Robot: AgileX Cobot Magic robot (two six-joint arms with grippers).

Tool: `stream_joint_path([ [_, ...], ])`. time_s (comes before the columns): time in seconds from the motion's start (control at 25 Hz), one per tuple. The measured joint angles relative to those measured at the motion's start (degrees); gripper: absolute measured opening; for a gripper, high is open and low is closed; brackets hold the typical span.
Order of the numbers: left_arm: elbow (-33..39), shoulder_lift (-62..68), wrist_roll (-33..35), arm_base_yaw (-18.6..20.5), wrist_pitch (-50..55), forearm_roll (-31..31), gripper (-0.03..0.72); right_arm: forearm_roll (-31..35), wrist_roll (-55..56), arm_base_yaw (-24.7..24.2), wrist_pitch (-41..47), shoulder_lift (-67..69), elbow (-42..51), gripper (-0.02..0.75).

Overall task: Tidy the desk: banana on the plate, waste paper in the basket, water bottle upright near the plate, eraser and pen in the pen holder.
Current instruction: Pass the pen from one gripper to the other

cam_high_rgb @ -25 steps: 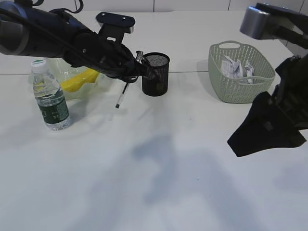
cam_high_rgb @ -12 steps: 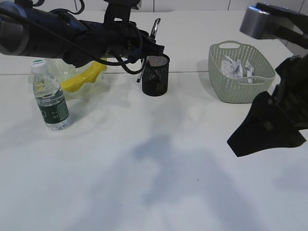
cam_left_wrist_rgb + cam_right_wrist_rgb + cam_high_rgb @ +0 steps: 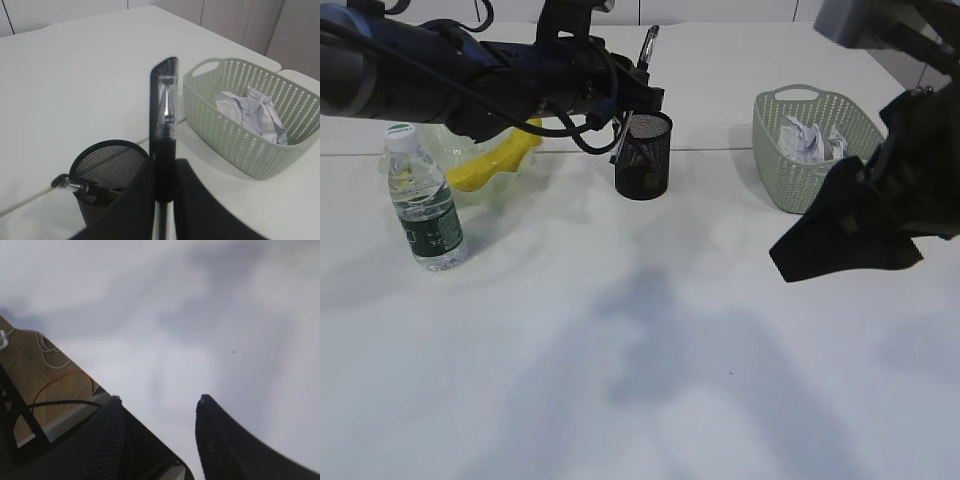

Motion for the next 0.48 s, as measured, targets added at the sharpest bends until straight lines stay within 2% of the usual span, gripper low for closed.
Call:
stream_joint_path([
  [0.2,8.73,-4.39,0.00,1.10,-5.50,0.57,0.042,4.91,-4.49,0.00,-5.67,0.00,0.00,0.356],
  [0.48,23.21,-14.79,0.00,2.14,-15.38,2.70,0.041,16.01,-16.23,0.00,-14.93,0.00,0.00,0.356],
])
